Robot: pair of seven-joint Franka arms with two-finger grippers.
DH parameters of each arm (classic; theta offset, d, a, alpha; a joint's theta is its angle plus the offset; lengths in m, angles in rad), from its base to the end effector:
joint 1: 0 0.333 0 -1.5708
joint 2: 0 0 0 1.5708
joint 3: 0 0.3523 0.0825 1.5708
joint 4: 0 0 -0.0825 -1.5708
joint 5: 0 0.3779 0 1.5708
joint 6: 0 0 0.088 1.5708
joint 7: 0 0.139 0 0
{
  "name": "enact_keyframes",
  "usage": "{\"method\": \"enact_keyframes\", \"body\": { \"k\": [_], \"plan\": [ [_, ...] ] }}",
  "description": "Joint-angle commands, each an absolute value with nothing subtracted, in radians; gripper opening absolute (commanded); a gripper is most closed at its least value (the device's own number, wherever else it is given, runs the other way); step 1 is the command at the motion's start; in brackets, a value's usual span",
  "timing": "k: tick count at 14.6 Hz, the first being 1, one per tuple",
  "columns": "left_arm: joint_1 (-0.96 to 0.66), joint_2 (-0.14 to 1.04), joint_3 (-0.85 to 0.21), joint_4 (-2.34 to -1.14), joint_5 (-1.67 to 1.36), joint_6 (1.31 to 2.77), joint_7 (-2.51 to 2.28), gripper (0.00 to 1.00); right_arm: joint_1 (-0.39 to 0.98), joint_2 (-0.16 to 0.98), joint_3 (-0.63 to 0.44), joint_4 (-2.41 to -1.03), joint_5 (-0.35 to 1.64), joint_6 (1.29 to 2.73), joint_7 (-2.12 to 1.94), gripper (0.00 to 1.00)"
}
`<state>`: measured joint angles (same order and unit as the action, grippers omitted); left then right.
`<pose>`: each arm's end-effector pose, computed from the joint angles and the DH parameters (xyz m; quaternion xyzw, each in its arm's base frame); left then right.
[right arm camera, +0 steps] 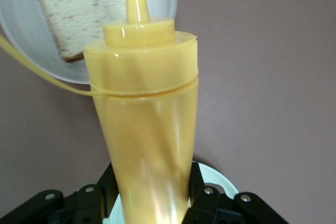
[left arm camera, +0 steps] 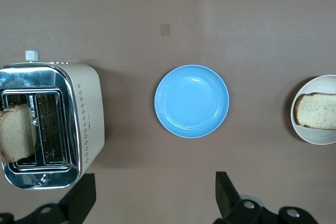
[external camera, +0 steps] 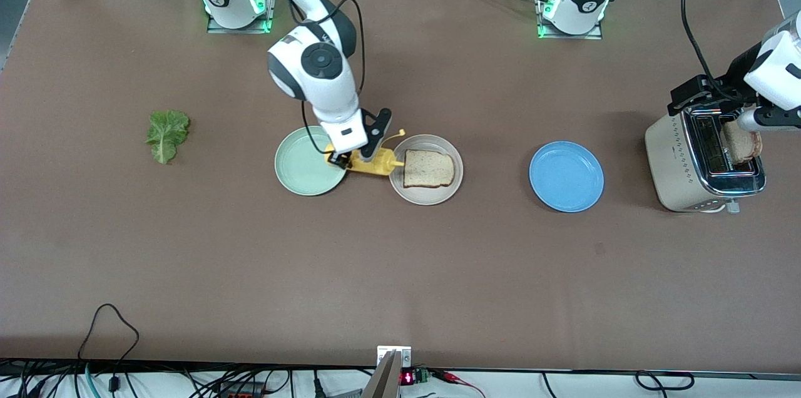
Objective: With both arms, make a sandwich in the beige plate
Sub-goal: 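Carry the bottle back beside the lettuce with the right gripper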
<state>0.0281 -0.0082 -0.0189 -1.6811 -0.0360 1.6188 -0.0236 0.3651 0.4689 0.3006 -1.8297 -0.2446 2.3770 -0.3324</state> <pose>0.5443 0.0001 0.5860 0.9993 0.0177 -0.0272 0.0177 0.5414 0.3943 0.3007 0.8435 0.5339 0.0561 0.0136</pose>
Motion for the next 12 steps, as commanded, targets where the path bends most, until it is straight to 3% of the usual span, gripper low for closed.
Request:
{"method": "enact_keyframes", "body": {
  "k": [1, 4, 7, 12],
  "plan": [
    [0.031, -0.006, -0.018, -1.672, -0.034, 1.631, 0.020, 1.00, 0.281, 0.394, 0.316, -1.845, -0.148, 2.359, -0.417, 0.00],
    [0.034, -0.006, -0.006, -1.649, -0.034, 1.640, 0.018, 1.00, 0.177, 0.321, 0.316, -1.896, 0.044, 2.346, -0.665, 0.00],
    [0.032, -0.005, -0.006, -1.647, -0.032, 1.641, 0.018, 1.00, 0.031, 0.269, 0.316, -1.905, 0.230, 2.226, -0.993, 0.00],
    [0.052, -0.006, -0.011, -1.655, -0.032, 1.632, 0.018, 1.00, -0.195, 0.245, 0.316, -1.974, 0.475, 2.138, -1.525, 0.00]
  ]
}}
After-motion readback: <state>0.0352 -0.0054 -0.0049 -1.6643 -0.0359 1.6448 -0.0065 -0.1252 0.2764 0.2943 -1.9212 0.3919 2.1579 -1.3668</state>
